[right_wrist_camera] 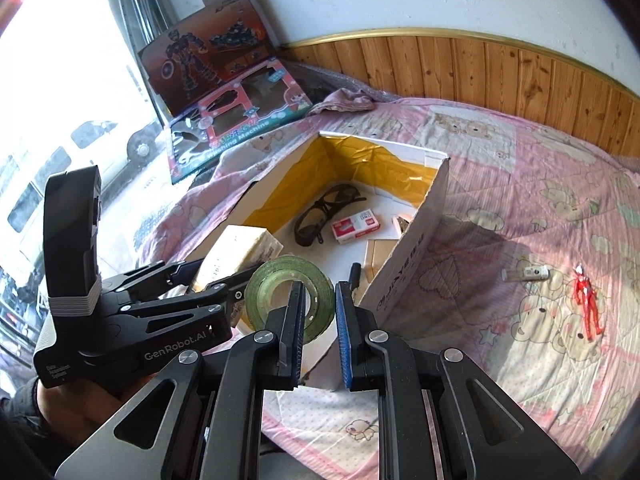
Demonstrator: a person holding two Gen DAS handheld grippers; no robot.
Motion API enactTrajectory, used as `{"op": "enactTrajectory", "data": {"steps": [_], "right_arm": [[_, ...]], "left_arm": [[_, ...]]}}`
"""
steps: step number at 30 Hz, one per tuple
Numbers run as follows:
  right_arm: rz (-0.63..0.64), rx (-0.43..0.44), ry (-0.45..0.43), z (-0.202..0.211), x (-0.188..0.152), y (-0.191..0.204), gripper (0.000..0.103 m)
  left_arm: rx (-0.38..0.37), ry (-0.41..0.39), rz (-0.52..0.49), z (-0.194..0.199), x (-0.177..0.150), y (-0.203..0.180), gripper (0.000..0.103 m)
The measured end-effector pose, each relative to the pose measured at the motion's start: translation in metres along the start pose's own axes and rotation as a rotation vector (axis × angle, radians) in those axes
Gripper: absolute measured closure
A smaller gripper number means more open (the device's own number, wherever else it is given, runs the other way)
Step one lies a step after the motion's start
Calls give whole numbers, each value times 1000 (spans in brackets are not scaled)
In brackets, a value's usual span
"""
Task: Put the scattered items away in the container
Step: 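Carry the tissue pack and green tape over the white box with both tools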
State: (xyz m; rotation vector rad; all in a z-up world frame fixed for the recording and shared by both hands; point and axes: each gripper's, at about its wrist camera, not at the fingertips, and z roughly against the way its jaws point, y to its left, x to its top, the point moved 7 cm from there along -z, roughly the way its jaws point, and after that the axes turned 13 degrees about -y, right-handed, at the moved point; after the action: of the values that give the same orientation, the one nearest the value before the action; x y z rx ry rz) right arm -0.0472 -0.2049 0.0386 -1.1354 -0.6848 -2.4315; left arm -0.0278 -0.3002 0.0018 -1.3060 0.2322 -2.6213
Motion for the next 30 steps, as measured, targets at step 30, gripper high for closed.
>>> {"op": "enactTrajectory", "data": {"steps": [30], "right_arm": [[123,7,77,-77,32,29,88]], "left_arm": [[104,-46,102,-6,40,85,51]]}}
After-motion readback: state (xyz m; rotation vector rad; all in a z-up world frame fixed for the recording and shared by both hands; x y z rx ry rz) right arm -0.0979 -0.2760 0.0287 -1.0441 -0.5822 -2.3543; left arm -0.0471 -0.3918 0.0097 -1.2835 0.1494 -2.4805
